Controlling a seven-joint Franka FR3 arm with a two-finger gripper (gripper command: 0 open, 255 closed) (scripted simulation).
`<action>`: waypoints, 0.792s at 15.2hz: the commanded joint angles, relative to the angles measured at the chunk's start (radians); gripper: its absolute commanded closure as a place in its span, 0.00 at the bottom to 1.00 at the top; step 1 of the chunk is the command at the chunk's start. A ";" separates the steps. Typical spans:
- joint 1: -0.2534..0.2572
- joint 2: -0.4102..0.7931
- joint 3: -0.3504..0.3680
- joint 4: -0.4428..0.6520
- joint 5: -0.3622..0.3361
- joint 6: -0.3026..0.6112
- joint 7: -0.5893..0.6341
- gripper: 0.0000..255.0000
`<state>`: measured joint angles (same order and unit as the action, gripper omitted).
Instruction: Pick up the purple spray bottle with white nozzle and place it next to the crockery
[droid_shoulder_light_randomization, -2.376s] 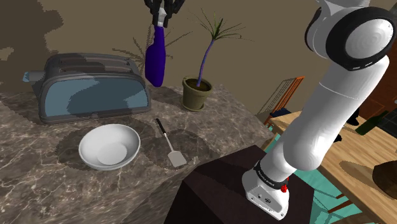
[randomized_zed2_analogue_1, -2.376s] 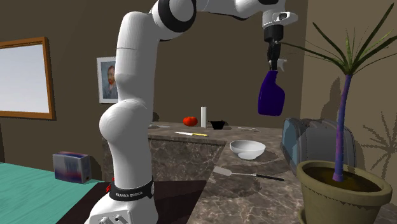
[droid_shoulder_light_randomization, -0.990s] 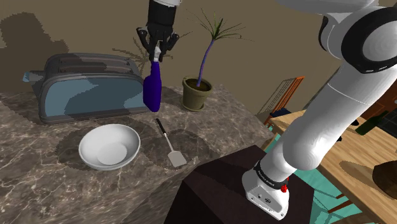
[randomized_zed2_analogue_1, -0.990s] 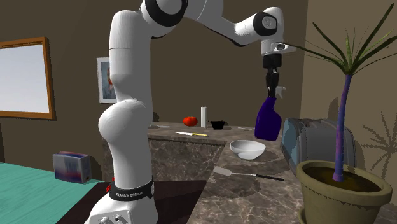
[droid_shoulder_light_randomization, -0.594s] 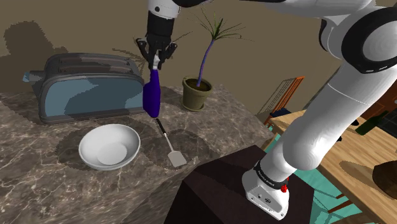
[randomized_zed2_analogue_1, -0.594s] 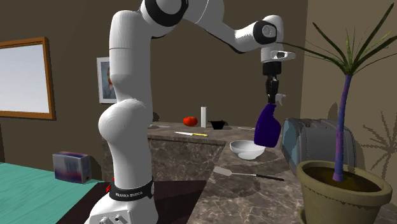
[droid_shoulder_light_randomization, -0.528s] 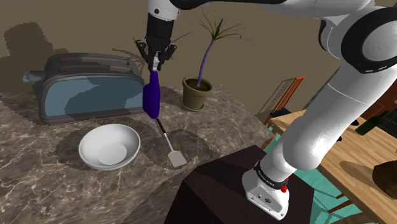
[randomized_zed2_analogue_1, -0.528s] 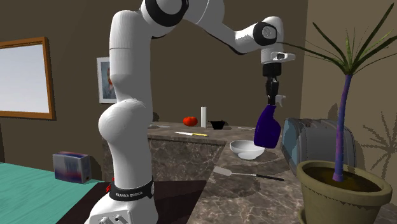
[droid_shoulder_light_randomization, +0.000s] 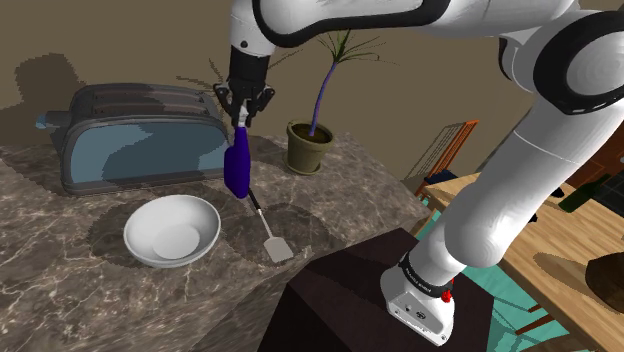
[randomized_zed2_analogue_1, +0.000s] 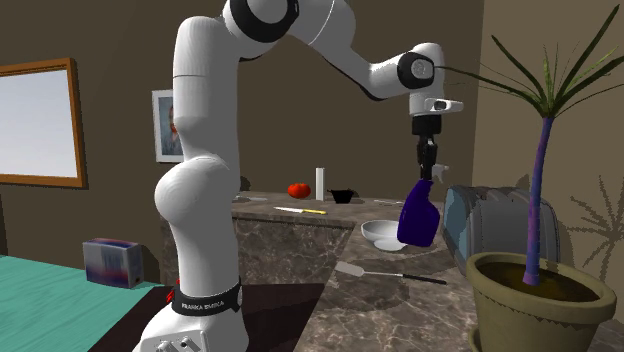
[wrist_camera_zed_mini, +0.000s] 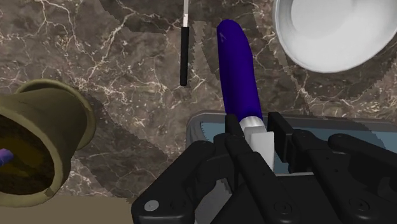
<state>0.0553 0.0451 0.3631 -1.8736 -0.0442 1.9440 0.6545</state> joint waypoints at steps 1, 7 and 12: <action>0.000 0.006 0.000 -0.022 -0.003 0.028 0.002 1.00; 0.001 0.026 0.000 -0.080 -0.013 0.105 0.010 1.00; 0.002 0.039 -0.001 -0.104 -0.019 0.140 0.015 1.00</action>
<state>0.0577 0.0827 0.3628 -1.9756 -0.0624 2.0807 0.6698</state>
